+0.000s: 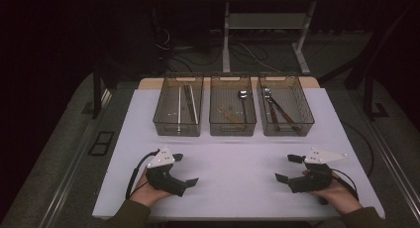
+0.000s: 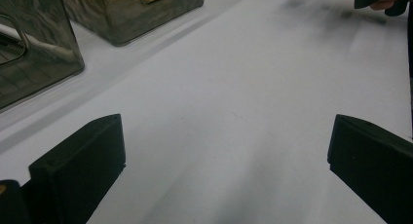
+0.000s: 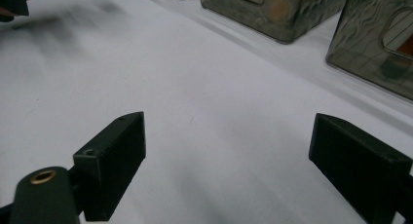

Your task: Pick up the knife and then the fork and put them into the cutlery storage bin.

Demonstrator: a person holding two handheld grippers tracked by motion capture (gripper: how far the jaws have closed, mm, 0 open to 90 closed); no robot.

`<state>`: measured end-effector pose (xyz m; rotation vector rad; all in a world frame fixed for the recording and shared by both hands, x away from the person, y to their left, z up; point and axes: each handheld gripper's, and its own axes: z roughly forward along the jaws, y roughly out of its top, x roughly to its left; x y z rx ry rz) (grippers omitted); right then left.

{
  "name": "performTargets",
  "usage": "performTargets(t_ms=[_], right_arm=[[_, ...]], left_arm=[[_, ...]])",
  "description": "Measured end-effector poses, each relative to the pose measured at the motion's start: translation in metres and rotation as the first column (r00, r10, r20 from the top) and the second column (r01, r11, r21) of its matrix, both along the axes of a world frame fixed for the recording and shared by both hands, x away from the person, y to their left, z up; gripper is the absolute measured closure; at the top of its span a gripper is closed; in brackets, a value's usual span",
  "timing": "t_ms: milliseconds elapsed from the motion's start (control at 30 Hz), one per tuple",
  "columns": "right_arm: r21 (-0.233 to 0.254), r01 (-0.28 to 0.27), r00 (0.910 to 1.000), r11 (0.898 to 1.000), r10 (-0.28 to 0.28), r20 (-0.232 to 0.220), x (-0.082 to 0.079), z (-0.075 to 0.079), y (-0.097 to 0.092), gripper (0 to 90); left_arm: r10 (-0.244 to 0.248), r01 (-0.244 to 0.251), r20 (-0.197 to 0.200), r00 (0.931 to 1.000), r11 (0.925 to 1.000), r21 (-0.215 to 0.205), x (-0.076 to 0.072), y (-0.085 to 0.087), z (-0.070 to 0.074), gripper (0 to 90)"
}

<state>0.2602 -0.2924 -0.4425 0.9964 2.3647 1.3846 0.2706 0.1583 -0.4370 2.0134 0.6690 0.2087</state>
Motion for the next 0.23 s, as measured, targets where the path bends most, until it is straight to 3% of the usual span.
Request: performTargets(t_ms=[233], right_arm=[[-0.002,0.002,1.0000,1.000,-0.002,-0.005,0.0003,-0.0011,-0.0004,13.1]], left_arm=[[-0.002,0.002,0.000,1.0000,1.0000,0.005,0.0000,-0.0007,0.0000,0.0]])
